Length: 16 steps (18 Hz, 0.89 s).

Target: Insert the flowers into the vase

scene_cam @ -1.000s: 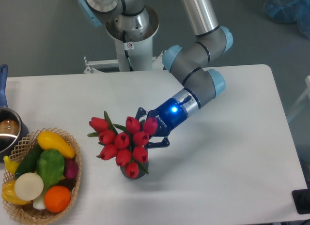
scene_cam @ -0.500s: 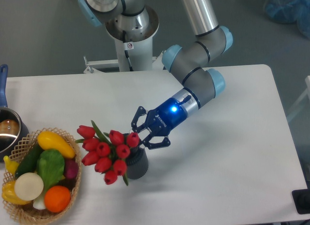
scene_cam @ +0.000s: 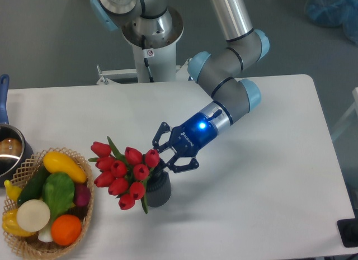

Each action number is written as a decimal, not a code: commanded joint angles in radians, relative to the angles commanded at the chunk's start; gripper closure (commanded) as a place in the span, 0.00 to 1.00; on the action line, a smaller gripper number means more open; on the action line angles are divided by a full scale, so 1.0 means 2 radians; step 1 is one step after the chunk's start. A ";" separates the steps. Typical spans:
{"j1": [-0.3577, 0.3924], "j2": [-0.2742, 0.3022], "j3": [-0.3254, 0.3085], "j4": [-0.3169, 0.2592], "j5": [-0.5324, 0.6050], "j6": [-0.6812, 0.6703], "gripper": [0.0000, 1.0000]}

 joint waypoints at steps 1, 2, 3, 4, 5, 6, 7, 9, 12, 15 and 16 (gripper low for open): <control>0.001 0.001 0.000 0.000 0.000 0.000 0.49; 0.002 0.002 0.000 0.000 0.000 0.000 0.46; 0.003 0.004 0.000 0.000 0.000 0.000 0.44; 0.003 0.005 0.000 0.000 0.001 0.000 0.43; 0.004 0.008 0.000 0.000 0.001 -0.001 0.39; 0.005 0.009 0.000 0.000 0.002 -0.001 0.32; 0.006 0.014 0.000 0.000 0.002 -0.002 0.13; 0.007 0.024 0.000 -0.002 0.004 -0.003 0.00; 0.011 0.028 0.000 -0.001 0.028 -0.003 0.00; 0.013 0.041 0.000 -0.002 0.052 -0.004 0.00; 0.013 0.045 0.000 -0.002 0.059 -0.005 0.00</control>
